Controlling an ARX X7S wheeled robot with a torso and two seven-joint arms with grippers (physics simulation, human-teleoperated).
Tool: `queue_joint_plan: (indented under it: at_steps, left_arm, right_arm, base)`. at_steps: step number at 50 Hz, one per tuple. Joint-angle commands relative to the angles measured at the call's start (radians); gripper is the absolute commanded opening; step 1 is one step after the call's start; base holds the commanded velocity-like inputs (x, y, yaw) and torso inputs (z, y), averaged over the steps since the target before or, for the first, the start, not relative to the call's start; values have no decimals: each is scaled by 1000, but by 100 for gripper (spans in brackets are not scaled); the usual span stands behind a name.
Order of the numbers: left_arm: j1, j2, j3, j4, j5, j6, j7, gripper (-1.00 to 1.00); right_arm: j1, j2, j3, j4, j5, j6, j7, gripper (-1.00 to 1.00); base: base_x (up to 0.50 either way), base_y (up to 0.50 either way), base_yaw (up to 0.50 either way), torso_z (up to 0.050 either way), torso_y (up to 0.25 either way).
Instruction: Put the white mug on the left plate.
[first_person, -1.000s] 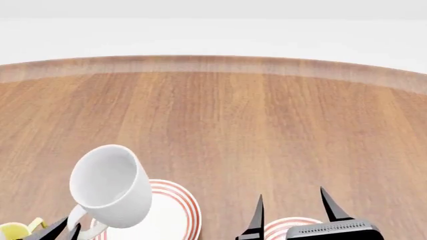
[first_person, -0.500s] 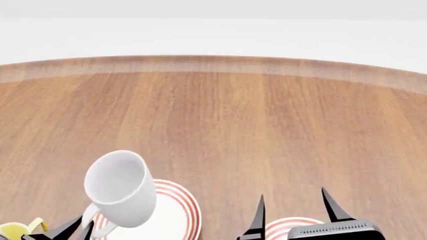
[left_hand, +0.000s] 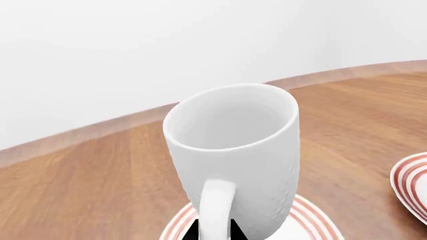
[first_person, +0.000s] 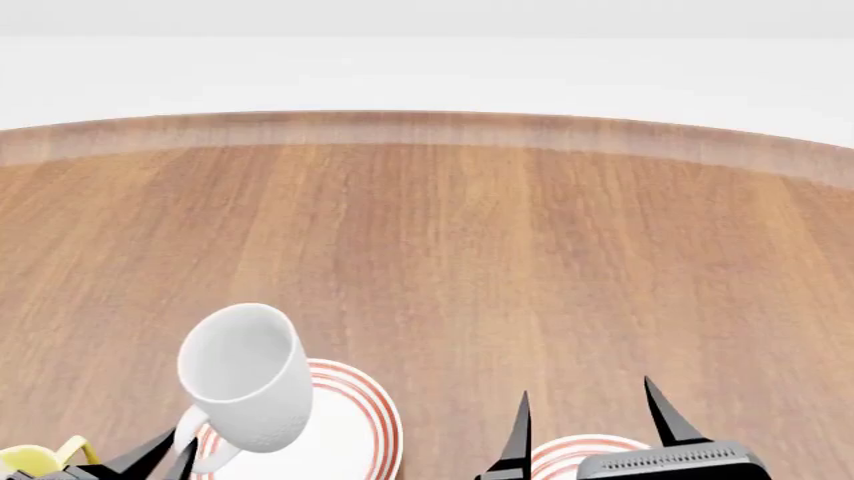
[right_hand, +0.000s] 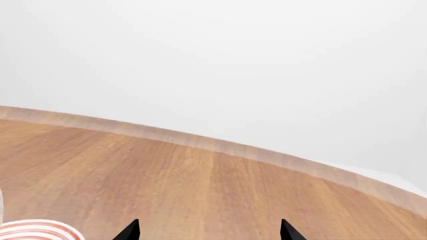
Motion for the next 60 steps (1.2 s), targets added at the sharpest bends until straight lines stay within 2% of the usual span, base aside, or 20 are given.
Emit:
queue_joint_plan:
  at_steps: [1,10,32,48,60]
  left_arm:
    - [-14,19,-1,-17,-5,2,-10,-100]
    - [-52,57,10,-119,56,16,-53,-100]
    - [-80,97,15,-196,80,11,-93,-100]
    - [-77,116,35,-206,94,18,-90,-100]
    - [-107,153,47,-301,118,51,-94,-100]
  right_arm:
    - [-2,1,-1,3,3,-6,1,100]
    - [-2,3,-1,2,6,-7,2,100]
    - [-6,8,-4,-2,9,-10,8,100]
    - [-7,10,-2,-1,16,-17,10,100]
    - [-10,13,-2,4,18,-23,12,100]
  base:
    - [0,0,0,0,0]
    - [0,0,0,0,0]
    - [0,0,0,0,0]
    - [0,0,0,0,1]
    - [0,0,0,0,0]
